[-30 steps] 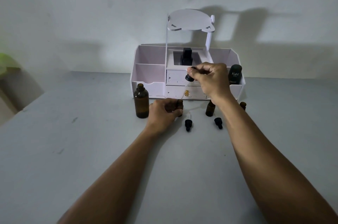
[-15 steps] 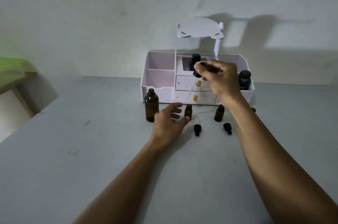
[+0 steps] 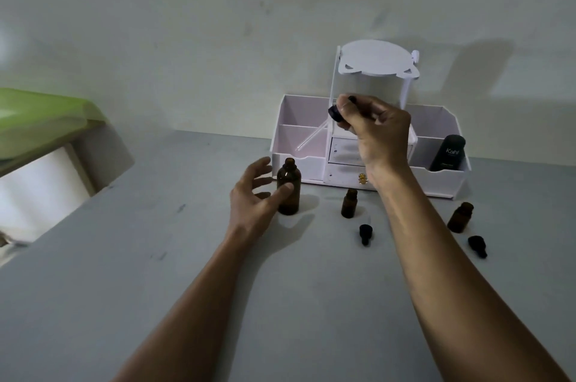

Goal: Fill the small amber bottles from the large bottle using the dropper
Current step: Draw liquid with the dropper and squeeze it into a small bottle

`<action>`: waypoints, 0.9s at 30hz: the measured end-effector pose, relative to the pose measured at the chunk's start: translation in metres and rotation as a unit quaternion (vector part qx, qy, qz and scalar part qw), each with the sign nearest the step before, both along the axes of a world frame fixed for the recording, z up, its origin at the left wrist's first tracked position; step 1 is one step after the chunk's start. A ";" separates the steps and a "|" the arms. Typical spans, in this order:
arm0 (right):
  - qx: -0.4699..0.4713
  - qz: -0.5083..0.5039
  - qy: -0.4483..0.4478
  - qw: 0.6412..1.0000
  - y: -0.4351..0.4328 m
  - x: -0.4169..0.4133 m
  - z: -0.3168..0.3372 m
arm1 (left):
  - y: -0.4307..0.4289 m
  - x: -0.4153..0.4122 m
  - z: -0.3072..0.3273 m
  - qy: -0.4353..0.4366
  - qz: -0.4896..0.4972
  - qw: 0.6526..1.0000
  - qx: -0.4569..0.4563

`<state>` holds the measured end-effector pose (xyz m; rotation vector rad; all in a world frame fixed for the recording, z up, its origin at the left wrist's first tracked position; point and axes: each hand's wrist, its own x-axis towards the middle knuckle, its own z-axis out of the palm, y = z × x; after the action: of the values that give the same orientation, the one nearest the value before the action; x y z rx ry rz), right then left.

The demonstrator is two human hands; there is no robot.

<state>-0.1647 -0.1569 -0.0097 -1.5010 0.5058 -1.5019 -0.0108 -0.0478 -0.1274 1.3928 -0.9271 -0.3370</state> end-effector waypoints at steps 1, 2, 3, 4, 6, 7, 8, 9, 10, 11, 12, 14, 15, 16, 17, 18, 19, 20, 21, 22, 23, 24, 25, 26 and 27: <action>-0.001 0.003 0.005 1.000 -0.001 0.001 -0.002 | -0.002 0.003 -0.004 0.003 -0.023 1.000 0.009; -0.001 0.005 0.009 1.000 -0.002 0.002 -0.004 | -0.005 0.005 -0.006 0.003 -0.041 0.999 0.013; 0.000 0.007 0.010 1.000 -0.002 0.003 -0.005 | -0.006 0.006 -0.007 0.005 -0.054 0.998 0.016; 0.001 0.009 0.012 1.000 -0.002 0.004 -0.007 | -0.007 0.007 -0.008 0.007 -0.063 0.998 0.018; 0.008 0.017 0.014 1.000 -0.002 0.007 -0.008 | -0.009 0.009 -0.009 0.009 -0.073 0.997 0.022; 0.011 0.022 0.017 1.000 -0.002 0.008 -0.009 | -0.010 0.010 -0.010 0.010 -0.077 0.997 0.025; 0.011 0.024 0.024 0.999 -0.002 0.010 -0.009 | -0.010 0.012 -0.010 0.010 -0.081 0.996 0.029; 0.008 0.025 0.033 0.999 -0.002 0.011 -0.009 | -0.010 0.012 -0.010 0.009 -0.084 0.996 0.032; 0.002 0.025 0.044 0.999 -0.002 0.012 -0.010 | -0.010 0.013 -0.010 0.007 -0.086 0.996 0.036; -0.007 0.023 0.054 0.998 -0.001 0.014 -0.010 | -0.009 0.013 -0.010 0.005 -0.087 0.995 0.038; -0.020 0.020 0.065 0.997 0.000 0.015 -0.010 | -0.009 0.013 -0.010 0.004 -0.088 0.995 0.039; -0.042 0.016 0.080 0.996 0.003 0.019 -0.010 | -0.008 0.014 -0.009 0.002 -0.091 0.995 0.041; -0.051 0.017 0.086 0.995 0.005 0.022 -0.010 | -0.008 0.014 -0.009 0.001 -0.093 0.995 0.042; -0.060 0.021 0.093 0.994 0.007 0.025 -0.010 | -0.007 0.015 -0.009 -0.001 -0.093 0.995 0.044; -0.067 0.025 0.101 0.992 0.009 0.028 -0.011 | -0.007 0.015 -0.008 -0.002 -0.094 0.995 0.045; -0.072 0.027 0.110 0.991 0.011 0.031 -0.012 | -0.007 0.014 -0.007 -0.004 -0.093 0.995 0.046; -0.078 0.025 0.122 0.989 0.012 0.034 -0.014 | -0.007 0.014 -0.007 -0.004 -0.093 0.995 0.047; -0.085 0.018 0.139 0.987 0.013 0.037 -0.018 | -0.007 0.014 -0.006 -0.004 -0.093 0.995 0.048; -0.089 0.010 0.159 0.983 0.012 0.040 -0.022 | -0.007 0.014 -0.006 -0.003 -0.093 0.995 0.047; -0.091 0.003 0.181 0.979 0.011 0.042 -0.028 | -0.007 0.014 -0.006 -0.003 -0.092 0.995 0.048; -0.088 -0.004 0.203 0.975 0.010 0.043 -0.034 | -0.008 0.014 -0.006 -0.004 -0.091 0.995 0.049; -0.085 -0.007 0.222 0.971 0.009 0.044 -0.040 | -0.009 0.015 -0.007 -0.003 -0.089 0.995 0.050; -0.082 -0.007 0.236 0.968 0.009 0.044 -0.046 | -0.009 0.015 -0.008 -0.004 -0.088 0.995 0.051; -0.081 -0.007 0.248 0.965 0.009 0.044 -0.050 | -0.009 0.015 -0.008 -0.006 -0.088 0.995 0.053; -0.082 -0.008 0.258 0.963 0.010 0.044 -0.053 | -0.010 0.016 -0.008 -0.010 -0.087 0.995 0.054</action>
<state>-0.1212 -0.1473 -0.0630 -2.0374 0.7087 -1.1760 0.0047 -0.0574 -0.1356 1.4193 -1.0627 -0.5126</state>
